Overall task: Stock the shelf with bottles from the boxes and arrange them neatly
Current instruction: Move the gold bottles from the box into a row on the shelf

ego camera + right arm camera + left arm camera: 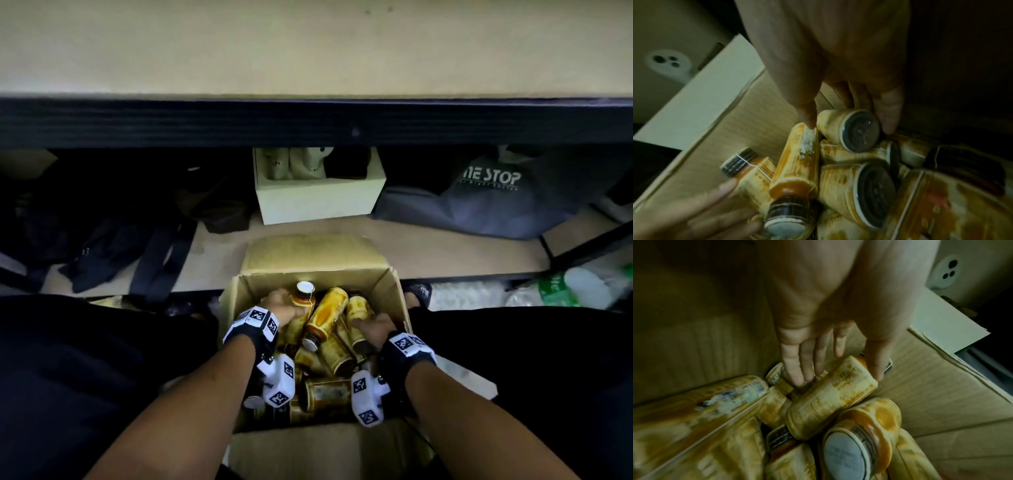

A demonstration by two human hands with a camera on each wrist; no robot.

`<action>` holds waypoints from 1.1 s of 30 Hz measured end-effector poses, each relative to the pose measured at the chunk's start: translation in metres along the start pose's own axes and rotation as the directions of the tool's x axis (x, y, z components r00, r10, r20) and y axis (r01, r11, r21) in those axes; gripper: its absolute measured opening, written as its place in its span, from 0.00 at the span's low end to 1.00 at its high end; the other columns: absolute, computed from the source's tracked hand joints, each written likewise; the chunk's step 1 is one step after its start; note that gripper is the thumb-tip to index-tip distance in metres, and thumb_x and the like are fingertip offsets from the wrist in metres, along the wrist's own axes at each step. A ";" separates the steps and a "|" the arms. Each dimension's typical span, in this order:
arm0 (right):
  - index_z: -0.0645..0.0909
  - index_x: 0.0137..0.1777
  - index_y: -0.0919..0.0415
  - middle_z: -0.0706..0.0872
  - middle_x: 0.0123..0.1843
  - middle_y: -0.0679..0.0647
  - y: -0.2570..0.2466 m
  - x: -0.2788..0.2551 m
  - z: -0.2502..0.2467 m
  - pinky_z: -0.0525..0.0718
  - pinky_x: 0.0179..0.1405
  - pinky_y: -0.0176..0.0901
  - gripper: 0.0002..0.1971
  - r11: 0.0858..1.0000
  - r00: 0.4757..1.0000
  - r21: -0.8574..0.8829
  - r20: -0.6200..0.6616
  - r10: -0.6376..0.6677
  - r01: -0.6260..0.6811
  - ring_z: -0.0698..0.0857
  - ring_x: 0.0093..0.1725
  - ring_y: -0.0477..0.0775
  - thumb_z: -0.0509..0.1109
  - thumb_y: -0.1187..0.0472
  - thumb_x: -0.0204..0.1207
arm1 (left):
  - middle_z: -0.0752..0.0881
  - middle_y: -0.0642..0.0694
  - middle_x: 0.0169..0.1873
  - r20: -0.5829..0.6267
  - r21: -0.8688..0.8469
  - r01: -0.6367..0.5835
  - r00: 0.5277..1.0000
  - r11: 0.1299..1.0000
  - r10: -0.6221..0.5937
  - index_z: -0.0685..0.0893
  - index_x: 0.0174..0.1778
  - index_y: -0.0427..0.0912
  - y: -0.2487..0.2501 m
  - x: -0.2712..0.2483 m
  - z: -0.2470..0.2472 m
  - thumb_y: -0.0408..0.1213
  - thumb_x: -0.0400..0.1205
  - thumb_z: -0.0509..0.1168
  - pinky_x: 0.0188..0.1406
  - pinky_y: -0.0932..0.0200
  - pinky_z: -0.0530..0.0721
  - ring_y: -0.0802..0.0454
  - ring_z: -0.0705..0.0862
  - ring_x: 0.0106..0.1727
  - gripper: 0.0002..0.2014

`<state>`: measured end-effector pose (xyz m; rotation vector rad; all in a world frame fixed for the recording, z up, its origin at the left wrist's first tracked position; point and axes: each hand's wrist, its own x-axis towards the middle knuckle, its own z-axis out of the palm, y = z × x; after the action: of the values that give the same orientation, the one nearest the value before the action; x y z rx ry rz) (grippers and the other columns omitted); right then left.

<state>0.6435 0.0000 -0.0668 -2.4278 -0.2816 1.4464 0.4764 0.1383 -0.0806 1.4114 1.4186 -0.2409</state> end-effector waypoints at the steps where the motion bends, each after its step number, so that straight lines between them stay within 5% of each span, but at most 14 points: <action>1: 0.78 0.66 0.71 0.84 0.57 0.62 -0.003 0.000 0.003 0.85 0.60 0.57 0.31 1.000 1.000 0.013 0.004 0.017 -0.017 0.85 0.54 0.64 0.75 0.48 0.71 | 0.80 0.44 0.69 0.008 0.019 -0.018 1.000 1.000 0.018 0.73 0.74 0.44 0.003 0.005 0.003 0.45 0.70 0.79 0.70 0.47 0.77 0.42 0.79 0.68 0.37; 3: 0.79 0.64 0.69 0.84 0.57 0.61 -0.004 0.008 0.005 0.84 0.61 0.54 0.26 1.000 1.000 0.007 0.000 0.028 -0.028 0.84 0.56 0.63 0.76 0.50 0.73 | 0.80 0.44 0.71 0.008 0.067 -0.033 0.999 0.997 0.033 0.73 0.75 0.42 0.006 0.015 0.011 0.44 0.70 0.79 0.71 0.54 0.73 0.43 0.77 0.71 0.39; 6: 0.76 0.72 0.66 0.82 0.69 0.61 -0.008 0.012 0.006 0.80 0.63 0.46 0.30 0.997 0.999 0.062 0.034 0.033 -0.035 0.82 0.68 0.62 0.77 0.53 0.73 | 0.81 0.42 0.69 -0.006 0.079 -0.046 0.999 0.996 0.047 0.75 0.72 0.40 0.008 0.022 0.019 0.41 0.71 0.79 0.67 0.55 0.71 0.43 0.78 0.70 0.34; 9: 0.79 0.66 0.64 0.86 0.63 0.62 -0.004 0.024 0.008 0.86 0.61 0.57 0.42 0.974 0.994 0.211 0.091 0.065 -0.083 0.86 0.59 0.66 0.83 0.45 0.52 | 0.81 0.42 0.68 -0.004 0.069 -0.065 0.998 0.995 0.066 0.76 0.72 0.39 0.008 0.024 0.020 0.42 0.72 0.78 0.67 0.54 0.72 0.43 0.79 0.69 0.33; 12: 0.84 0.55 0.61 0.89 0.57 0.65 0.003 0.032 0.012 0.87 0.59 0.64 0.40 0.934 0.977 0.329 0.202 0.074 -0.138 0.88 0.55 0.66 0.80 0.43 0.40 | 0.83 0.42 0.66 0.001 0.101 -0.071 0.997 0.992 0.071 0.78 0.70 0.40 0.006 0.026 0.018 0.46 0.71 0.78 0.67 0.52 0.75 0.43 0.80 0.67 0.32; 17: 0.80 0.59 0.68 0.88 0.45 0.66 -0.003 -0.010 0.005 0.89 0.35 0.52 0.21 0.884 0.955 0.440 0.296 0.020 -0.155 0.87 0.40 0.63 0.76 0.57 0.71 | 0.83 0.45 0.63 -0.033 0.085 -0.116 0.992 0.990 0.120 0.79 0.65 0.41 -0.001 0.018 0.008 0.50 0.71 0.77 0.66 0.51 0.76 0.44 0.81 0.64 0.30; 20: 0.78 0.57 0.66 0.87 0.44 0.64 -0.004 -0.022 0.001 0.89 0.33 0.50 0.13 0.879 0.929 0.457 0.367 -0.051 -0.133 0.87 0.39 0.60 0.72 0.60 0.78 | 0.81 0.47 0.61 -0.045 0.050 -0.176 0.983 0.983 0.178 0.76 0.65 0.40 0.000 0.004 0.001 0.50 0.68 0.79 0.66 0.50 0.76 0.46 0.79 0.63 0.33; 27: 0.78 0.67 0.62 0.89 0.60 0.55 -0.025 -0.049 0.011 0.88 0.56 0.51 0.29 0.913 0.896 0.242 0.225 -0.382 0.329 0.88 0.58 0.54 0.83 0.61 0.67 | 0.90 0.47 0.54 -0.015 -0.237 -0.357 0.931 0.904 0.364 0.82 0.62 0.43 0.005 -0.048 -0.045 0.60 0.56 0.82 0.66 0.46 0.82 0.50 0.88 0.56 0.42; 33: 0.77 0.67 0.60 0.85 0.62 0.48 -0.079 -0.097 0.008 0.78 0.63 0.38 0.31 0.704 0.690 0.178 0.142 -0.710 0.688 0.83 0.62 0.45 0.84 0.64 0.64 | 0.90 0.41 0.51 -0.214 -0.401 -0.513 0.858 0.759 0.466 0.85 0.60 0.36 0.011 -0.121 -0.107 0.41 0.69 0.78 0.62 0.47 0.84 0.50 0.89 0.53 0.24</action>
<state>0.5890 0.0448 0.0374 -1.7458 -1.0255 1.2714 0.3977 0.1497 0.0605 1.3584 1.0362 0.4822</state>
